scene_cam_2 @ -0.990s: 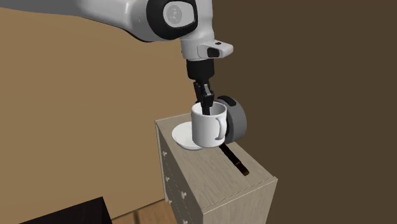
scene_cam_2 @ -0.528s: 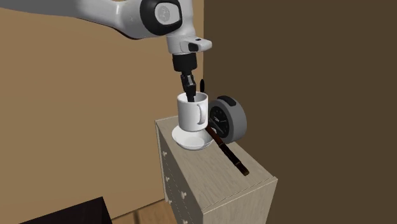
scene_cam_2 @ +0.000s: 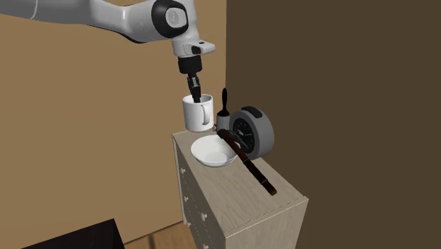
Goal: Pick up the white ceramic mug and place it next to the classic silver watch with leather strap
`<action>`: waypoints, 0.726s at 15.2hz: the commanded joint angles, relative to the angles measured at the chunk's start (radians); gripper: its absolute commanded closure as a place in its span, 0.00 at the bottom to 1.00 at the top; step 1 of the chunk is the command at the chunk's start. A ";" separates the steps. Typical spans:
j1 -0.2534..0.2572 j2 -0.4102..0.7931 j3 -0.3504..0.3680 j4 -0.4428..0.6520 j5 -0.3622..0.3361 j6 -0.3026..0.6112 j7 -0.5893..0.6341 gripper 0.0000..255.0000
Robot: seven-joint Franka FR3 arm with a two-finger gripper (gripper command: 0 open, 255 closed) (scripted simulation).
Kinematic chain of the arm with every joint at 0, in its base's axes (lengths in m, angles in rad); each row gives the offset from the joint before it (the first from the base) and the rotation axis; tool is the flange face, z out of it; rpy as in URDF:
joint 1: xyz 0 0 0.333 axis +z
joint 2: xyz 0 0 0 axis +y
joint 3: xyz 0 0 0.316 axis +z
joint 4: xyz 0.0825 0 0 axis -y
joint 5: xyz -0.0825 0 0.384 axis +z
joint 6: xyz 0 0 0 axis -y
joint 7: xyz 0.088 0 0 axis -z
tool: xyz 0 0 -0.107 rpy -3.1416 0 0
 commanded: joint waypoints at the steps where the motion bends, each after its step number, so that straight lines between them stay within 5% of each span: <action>1: 0.034 0.027 0.012 0.038 -0.015 -0.017 0.046 1.00; 11: 0.248 0.290 0.038 0.436 -0.109 -0.182 0.220 1.00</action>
